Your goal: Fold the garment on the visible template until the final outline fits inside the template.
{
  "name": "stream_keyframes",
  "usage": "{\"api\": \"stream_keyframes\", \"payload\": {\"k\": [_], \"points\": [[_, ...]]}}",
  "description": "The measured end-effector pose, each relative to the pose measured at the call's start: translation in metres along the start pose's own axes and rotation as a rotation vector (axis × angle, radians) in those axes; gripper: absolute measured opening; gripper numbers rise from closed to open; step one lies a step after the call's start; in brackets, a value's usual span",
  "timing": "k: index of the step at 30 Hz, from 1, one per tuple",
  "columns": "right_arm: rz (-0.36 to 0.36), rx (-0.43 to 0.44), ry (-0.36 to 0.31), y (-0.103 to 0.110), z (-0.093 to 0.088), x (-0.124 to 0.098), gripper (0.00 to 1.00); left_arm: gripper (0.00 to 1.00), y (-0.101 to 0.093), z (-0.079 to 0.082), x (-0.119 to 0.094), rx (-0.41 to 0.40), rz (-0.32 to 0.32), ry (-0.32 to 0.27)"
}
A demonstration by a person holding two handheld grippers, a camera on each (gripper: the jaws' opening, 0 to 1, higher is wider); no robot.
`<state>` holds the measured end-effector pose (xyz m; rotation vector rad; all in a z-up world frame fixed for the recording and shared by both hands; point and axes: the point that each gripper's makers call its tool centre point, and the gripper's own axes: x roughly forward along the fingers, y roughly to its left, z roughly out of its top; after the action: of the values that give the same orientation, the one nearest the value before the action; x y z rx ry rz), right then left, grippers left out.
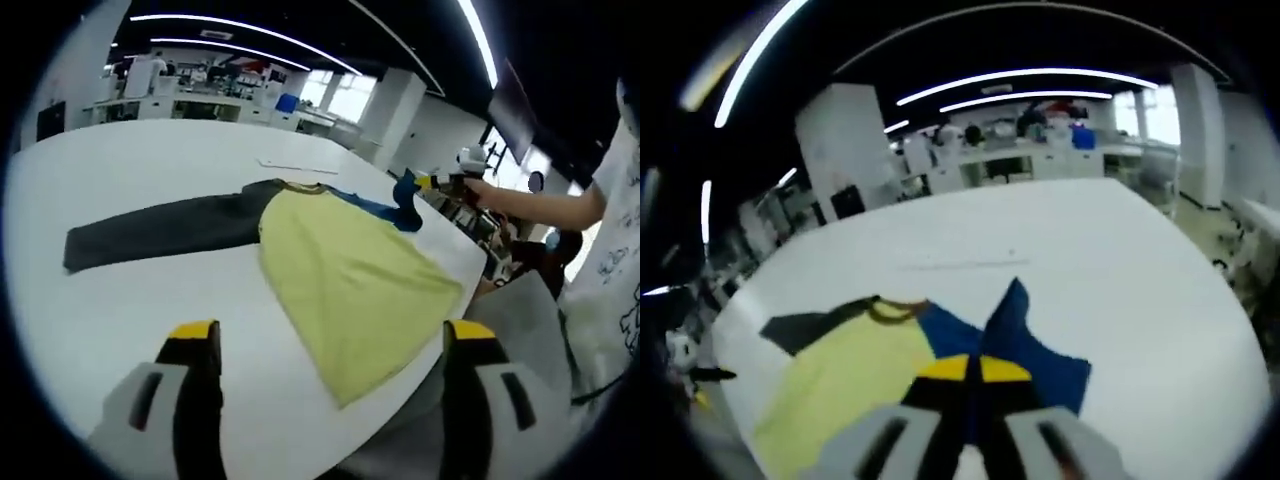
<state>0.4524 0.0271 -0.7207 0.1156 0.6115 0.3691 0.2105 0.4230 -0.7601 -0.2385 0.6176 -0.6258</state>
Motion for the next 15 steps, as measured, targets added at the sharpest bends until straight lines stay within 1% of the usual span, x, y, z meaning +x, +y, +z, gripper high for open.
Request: {"api": "stream_keyframes", "payload": {"k": [1,3,4,6,9,10,15], "points": [[0.009,-0.008,-0.001,0.011,0.002,0.004,0.0,0.87,0.002,-0.002,0.0,0.001,-0.002,0.005],[0.023,-0.018,0.004,0.027,0.004,0.012,0.0,0.88,0.005,-0.006,0.0,0.012,-0.012,0.029],[0.03,-0.019,0.006,0.031,0.005,0.016,0.0,0.88,0.005,-0.007,0.0,0.018,-0.016,0.032],[0.046,-0.02,0.01,0.042,0.009,0.026,0.0,0.88,0.004,-0.007,-0.001,0.022,-0.029,0.032],[0.065,-0.033,0.016,0.062,0.012,0.039,0.0,0.88,0.009,-0.005,0.0,0.025,-0.037,0.032],[0.072,-0.034,0.017,0.07,0.011,0.04,0.0,0.87,0.011,-0.005,0.0,0.023,-0.04,0.03],[0.1,-0.038,0.021,0.095,0.016,0.054,0.0,0.87,0.017,-0.004,0.003,0.035,-0.064,0.03]]}}
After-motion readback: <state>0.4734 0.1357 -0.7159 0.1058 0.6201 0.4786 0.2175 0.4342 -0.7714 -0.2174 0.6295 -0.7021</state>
